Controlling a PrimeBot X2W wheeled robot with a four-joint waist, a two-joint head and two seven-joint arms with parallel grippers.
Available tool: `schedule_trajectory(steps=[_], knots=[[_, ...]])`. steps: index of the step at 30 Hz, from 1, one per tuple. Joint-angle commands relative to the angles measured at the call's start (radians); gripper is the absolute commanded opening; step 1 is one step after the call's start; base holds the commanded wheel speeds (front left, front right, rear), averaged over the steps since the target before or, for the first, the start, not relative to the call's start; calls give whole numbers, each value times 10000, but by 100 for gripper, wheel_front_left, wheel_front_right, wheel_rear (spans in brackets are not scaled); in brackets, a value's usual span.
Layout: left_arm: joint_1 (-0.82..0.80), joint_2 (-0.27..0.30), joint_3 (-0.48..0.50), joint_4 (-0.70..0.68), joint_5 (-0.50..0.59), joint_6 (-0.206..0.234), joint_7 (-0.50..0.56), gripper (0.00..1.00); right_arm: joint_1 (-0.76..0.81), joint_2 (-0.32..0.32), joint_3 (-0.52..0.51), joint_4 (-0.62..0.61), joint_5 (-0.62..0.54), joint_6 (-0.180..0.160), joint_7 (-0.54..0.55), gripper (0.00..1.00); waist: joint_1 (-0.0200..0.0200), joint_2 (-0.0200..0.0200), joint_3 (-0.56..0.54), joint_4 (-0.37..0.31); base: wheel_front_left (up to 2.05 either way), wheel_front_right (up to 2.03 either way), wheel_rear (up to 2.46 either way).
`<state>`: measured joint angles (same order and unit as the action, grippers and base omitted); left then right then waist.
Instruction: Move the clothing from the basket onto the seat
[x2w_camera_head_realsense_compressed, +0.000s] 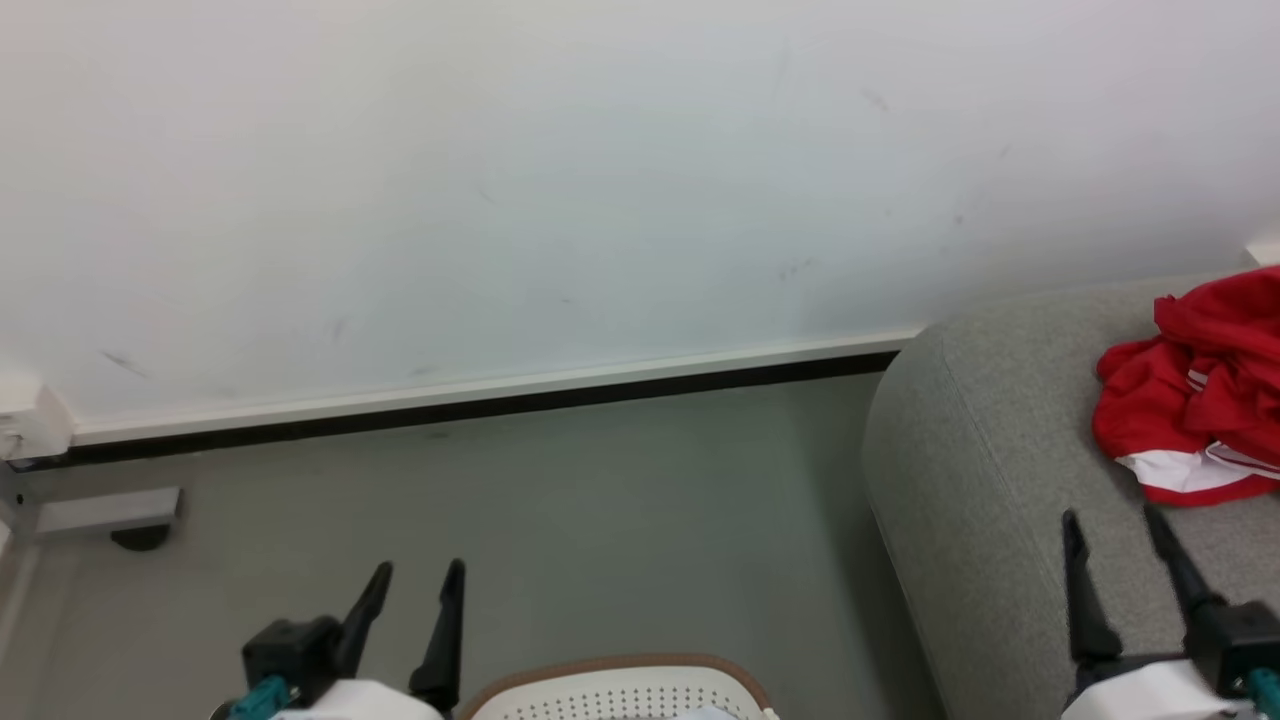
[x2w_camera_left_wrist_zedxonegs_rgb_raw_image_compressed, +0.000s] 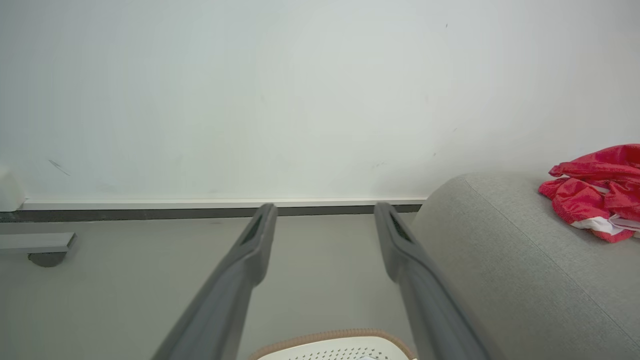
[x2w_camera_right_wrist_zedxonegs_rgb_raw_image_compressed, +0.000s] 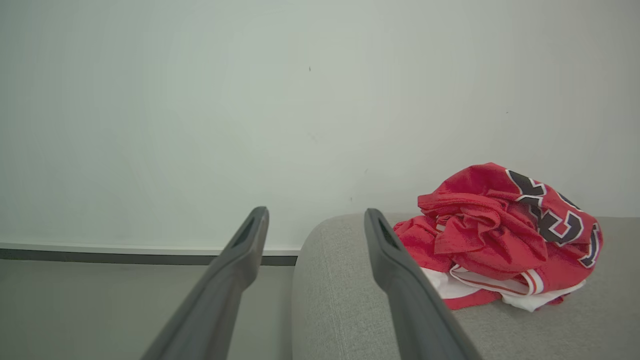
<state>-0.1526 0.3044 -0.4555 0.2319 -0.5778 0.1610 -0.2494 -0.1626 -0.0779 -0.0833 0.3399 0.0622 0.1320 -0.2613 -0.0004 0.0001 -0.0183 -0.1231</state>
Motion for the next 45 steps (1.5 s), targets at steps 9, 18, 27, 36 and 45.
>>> schedule_trajectory(steps=[9, 18, 27, 36, 45], knots=[[1069, -218, 825, 18, 745, 96, -153, 100, 1383, 260, 493, -139, 364, -26, -26, 100, 4, -1, -373, 259, 0, 0, 0], [1471, -668, 1594, 48, 1493, -171, -156, 100, 1882, 281, 794, -46, 734, -26, -26, 100, 4, -1, -546, 255, 0, 0, 0], [1667, -1135, 2222, 315, 2035, -524, -158, 100, 1826, 284, 1130, 111, 844, -26, -26, 100, 4, -1, -609, 313, 0, 0, 0], [1552, -1431, 2594, 521, 2143, -905, -138, 0, 1808, 297, 1191, 173, 766, 0, 5, 0, 4, -1, -609, 409, 0, 0, 0], [1530, -1620, 2830, 805, 1128, -1066, 227, 0, 1735, 335, 1009, 383, 1963, -1, 407, 0, 4, -1, -573, 452, 0, 0, 0]])
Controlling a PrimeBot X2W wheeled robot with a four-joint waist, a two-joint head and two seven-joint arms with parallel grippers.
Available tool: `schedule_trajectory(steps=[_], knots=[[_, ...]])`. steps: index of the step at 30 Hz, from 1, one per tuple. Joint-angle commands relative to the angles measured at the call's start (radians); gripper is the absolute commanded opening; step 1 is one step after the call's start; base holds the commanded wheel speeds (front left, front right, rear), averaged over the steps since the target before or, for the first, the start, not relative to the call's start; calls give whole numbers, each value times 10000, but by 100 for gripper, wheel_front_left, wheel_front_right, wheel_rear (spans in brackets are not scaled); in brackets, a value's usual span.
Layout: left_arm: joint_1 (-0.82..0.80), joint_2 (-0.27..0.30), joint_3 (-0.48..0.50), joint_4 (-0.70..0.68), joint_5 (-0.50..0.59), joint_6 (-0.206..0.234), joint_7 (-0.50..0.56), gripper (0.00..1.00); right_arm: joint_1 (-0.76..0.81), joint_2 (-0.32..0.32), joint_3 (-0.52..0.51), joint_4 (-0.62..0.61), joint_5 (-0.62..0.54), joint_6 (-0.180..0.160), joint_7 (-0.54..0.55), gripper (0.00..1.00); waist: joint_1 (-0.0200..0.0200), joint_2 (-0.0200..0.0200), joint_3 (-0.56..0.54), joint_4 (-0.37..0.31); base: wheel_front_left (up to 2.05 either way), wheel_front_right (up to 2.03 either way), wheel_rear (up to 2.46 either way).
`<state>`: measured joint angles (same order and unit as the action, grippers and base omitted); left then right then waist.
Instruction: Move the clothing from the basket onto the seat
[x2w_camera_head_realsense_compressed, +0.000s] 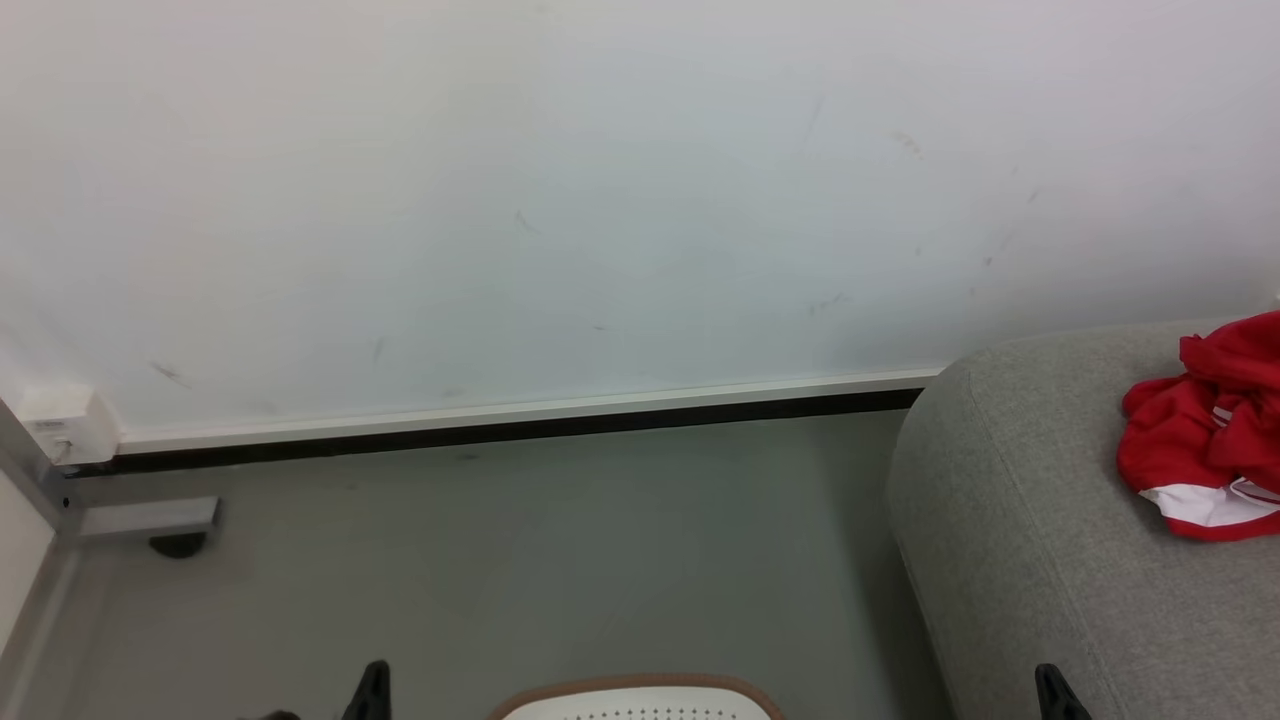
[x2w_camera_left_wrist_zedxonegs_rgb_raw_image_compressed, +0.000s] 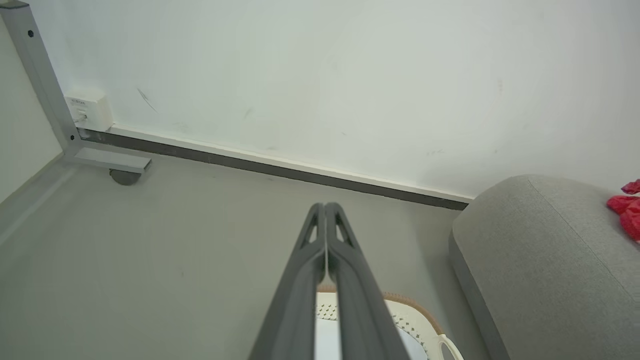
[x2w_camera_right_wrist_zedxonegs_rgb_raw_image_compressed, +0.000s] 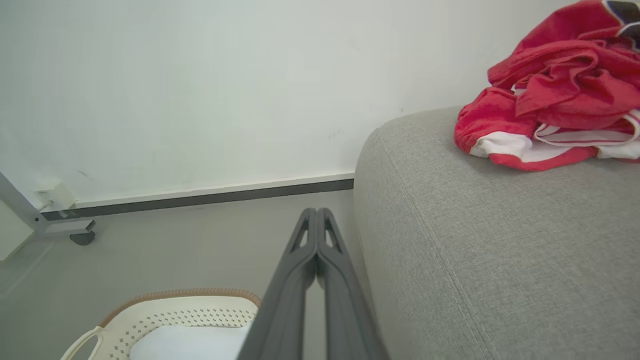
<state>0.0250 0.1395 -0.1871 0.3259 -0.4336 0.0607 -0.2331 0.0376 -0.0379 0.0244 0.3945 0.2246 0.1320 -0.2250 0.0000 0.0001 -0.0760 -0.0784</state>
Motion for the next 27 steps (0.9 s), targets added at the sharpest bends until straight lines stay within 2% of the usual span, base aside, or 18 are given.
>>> schedule_trajectory(steps=[1, 27], knots=[[-264, 16, 187, -148, -480, -87, 113, 0, -286, -67, -87, -186, 537, -1, 91, 0, 0, -1, 10, 11, 0, 0, 0], [-616, -279, 1110, -651, -4219, -475, 1203, 0, -751, -100, -504, -636, 4943, -6, 1157, 0, 0, -1, 171, 180, 0, 0, 0]])
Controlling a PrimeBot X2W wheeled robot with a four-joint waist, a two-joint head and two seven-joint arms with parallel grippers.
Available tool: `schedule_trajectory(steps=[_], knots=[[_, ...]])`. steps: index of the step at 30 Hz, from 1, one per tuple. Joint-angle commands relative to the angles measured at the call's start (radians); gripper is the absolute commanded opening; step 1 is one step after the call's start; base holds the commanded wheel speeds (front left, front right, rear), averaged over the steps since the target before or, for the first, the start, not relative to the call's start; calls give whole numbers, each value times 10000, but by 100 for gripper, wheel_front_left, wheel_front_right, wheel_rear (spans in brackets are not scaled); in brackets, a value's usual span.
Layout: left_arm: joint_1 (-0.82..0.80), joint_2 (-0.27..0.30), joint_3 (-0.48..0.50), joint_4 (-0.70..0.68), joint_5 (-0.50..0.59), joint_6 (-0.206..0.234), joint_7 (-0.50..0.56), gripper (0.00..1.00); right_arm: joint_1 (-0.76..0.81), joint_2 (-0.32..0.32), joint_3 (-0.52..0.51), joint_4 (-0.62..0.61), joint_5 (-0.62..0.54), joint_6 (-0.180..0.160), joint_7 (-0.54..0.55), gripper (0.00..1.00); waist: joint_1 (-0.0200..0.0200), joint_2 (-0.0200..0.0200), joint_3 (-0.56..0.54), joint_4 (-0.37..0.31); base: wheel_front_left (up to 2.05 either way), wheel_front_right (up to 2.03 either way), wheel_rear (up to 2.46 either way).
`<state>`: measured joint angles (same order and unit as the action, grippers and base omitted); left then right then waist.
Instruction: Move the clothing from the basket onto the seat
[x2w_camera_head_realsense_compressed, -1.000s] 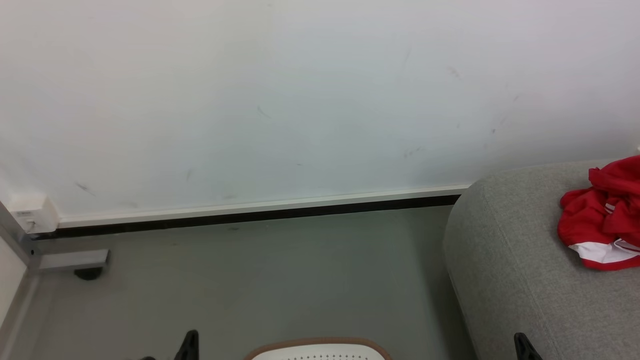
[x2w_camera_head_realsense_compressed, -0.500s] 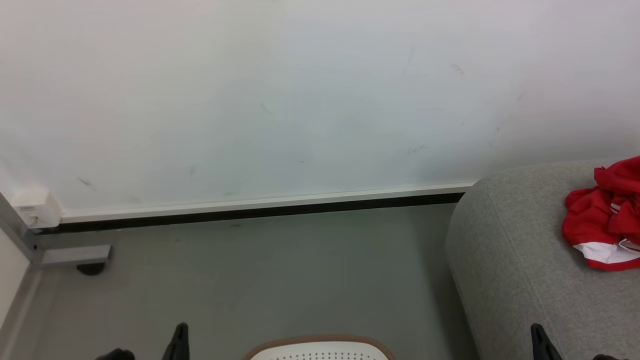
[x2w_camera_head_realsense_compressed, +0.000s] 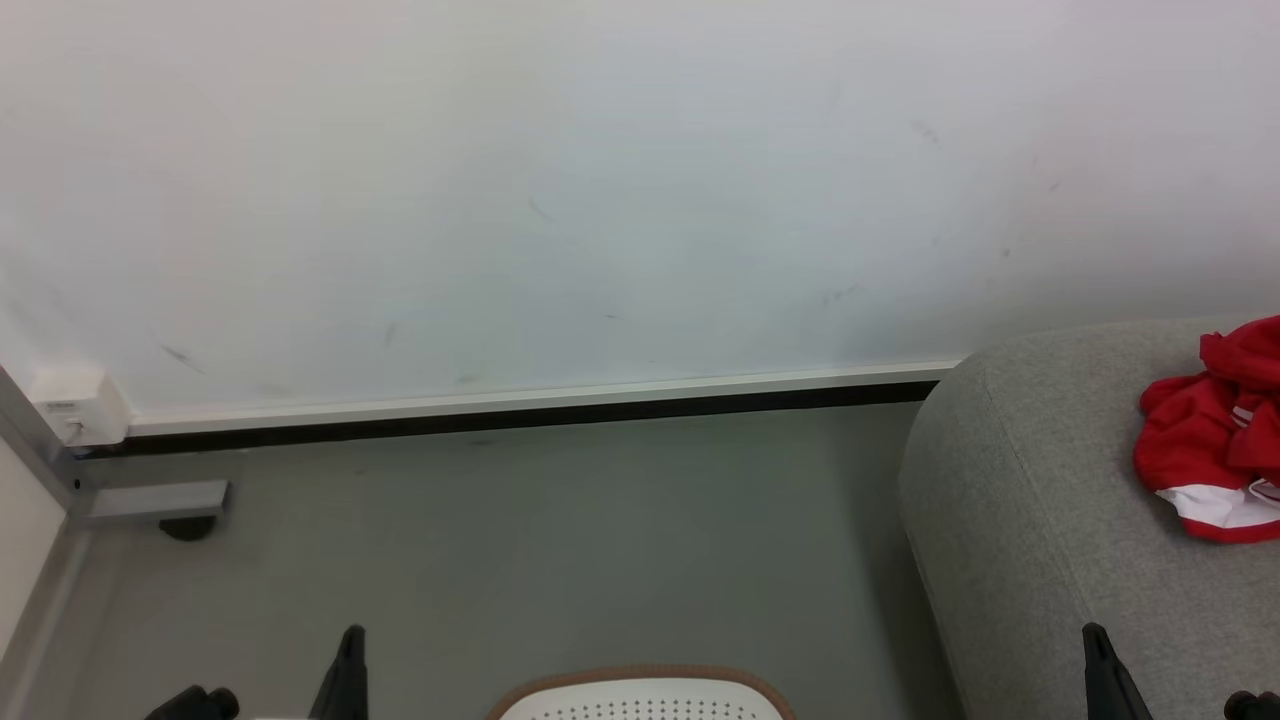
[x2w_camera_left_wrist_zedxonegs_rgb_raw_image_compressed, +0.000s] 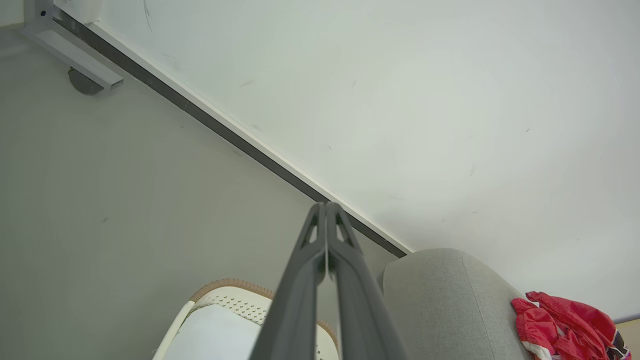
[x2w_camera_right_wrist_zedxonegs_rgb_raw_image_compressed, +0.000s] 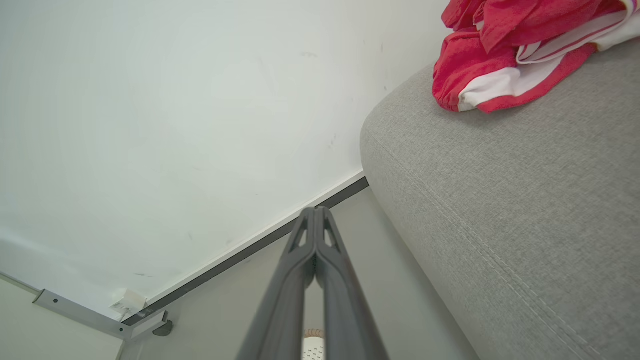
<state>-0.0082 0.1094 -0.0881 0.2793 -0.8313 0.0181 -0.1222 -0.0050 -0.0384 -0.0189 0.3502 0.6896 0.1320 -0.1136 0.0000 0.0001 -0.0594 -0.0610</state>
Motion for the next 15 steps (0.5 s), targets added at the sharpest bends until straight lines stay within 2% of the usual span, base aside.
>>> schedule_trajectory(steps=[1, 15], knots=[[-293, 12, 150, -200, -372, -65, 125, 0, -337, -96, -85, -207, 442, -6, 84, 0, 0, -1, 12, 13, 0, 0, 0], [-454, -117, 559, -374, -1955, -243, 608, 0, -537, -119, -272, -365, 2327, -9, 548, 0, 0, -1, 98, 104, 0, 0, 0]])
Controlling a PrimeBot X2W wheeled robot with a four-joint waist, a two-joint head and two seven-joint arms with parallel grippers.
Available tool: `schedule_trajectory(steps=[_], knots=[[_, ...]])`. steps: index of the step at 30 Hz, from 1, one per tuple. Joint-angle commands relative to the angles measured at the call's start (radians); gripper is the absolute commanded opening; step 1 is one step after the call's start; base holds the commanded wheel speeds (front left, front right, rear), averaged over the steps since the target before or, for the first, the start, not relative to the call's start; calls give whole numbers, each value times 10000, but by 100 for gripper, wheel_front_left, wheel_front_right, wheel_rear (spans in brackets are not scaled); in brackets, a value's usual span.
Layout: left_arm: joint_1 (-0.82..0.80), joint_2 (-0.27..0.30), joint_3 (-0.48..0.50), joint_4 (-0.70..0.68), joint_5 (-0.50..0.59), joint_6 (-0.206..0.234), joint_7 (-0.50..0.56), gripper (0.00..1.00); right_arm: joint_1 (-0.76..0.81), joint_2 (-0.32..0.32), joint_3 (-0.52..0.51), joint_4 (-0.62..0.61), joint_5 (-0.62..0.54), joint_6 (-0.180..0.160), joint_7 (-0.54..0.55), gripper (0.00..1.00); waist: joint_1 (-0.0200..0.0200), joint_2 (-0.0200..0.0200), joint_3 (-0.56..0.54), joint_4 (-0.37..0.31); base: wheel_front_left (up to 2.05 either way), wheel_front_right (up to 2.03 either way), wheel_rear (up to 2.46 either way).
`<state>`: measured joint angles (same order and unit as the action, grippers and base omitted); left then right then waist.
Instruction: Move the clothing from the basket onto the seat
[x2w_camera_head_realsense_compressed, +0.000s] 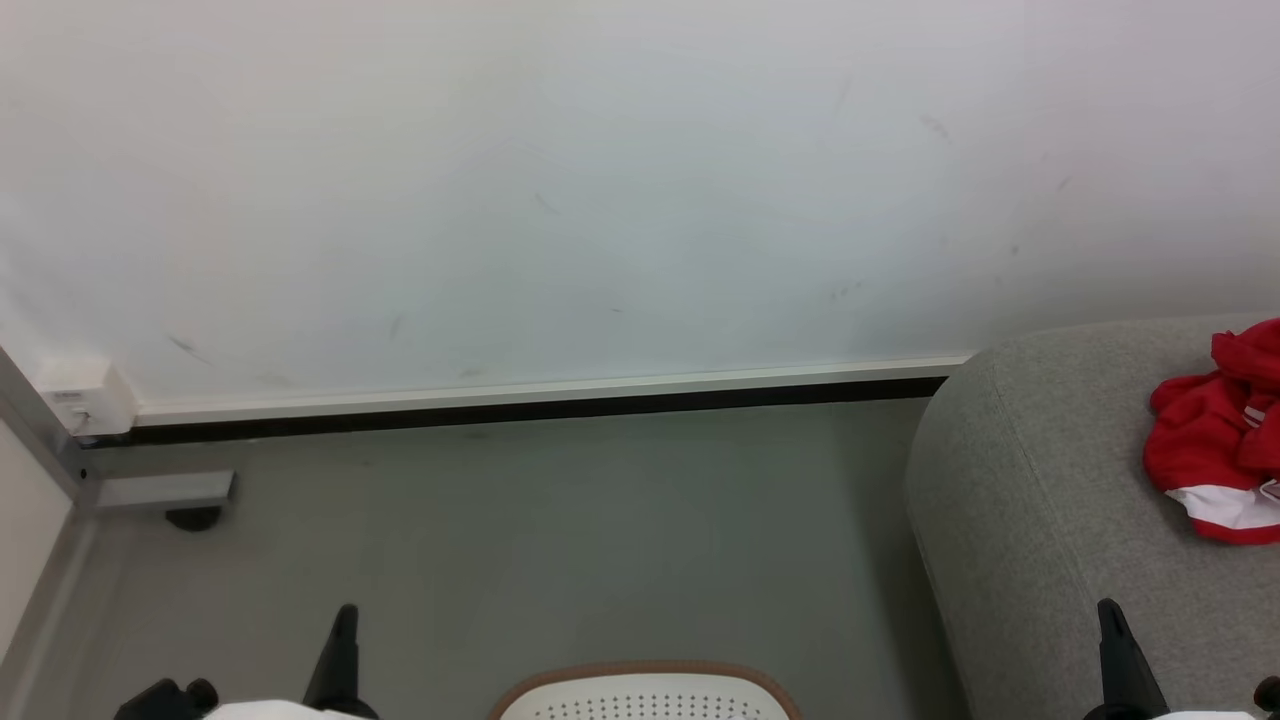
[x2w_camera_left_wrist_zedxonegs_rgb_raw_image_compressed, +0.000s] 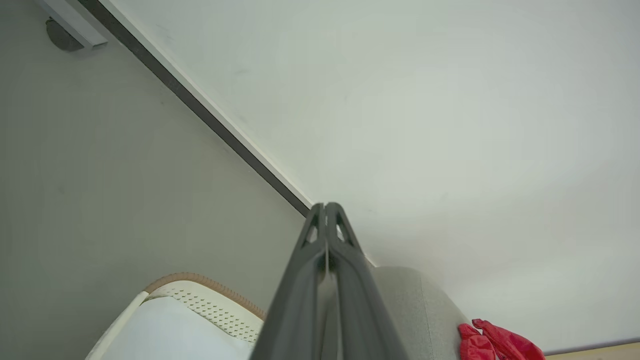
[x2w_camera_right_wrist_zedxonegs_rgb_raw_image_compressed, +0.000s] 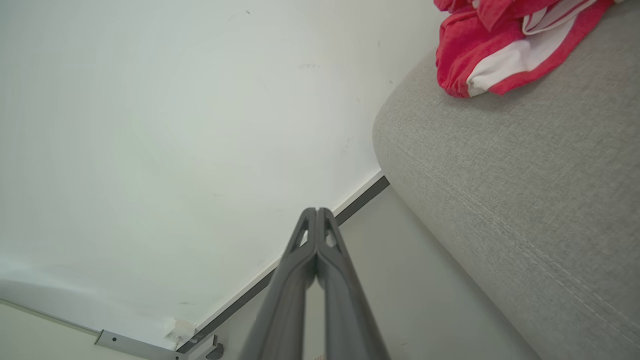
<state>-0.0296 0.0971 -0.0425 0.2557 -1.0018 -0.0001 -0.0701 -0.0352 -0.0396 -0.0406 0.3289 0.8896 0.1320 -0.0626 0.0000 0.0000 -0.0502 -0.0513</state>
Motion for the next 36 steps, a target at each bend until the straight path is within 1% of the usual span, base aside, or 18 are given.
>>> schedule_trajectory(steps=[1, 36], knots=[[-248, -3, 130, -150, -354, -76, 114, 0, -246, -109, -70, -162, 447, -9, 75, 0, 0, 0, 12, 14, 0, 0, 0], [-569, -252, 920, -470, -3401, -436, 1041, 0, -652, -165, -411, -468, 4093, -15, 952, 0, 0, 0, 221, 235, 0, 0, 0]])
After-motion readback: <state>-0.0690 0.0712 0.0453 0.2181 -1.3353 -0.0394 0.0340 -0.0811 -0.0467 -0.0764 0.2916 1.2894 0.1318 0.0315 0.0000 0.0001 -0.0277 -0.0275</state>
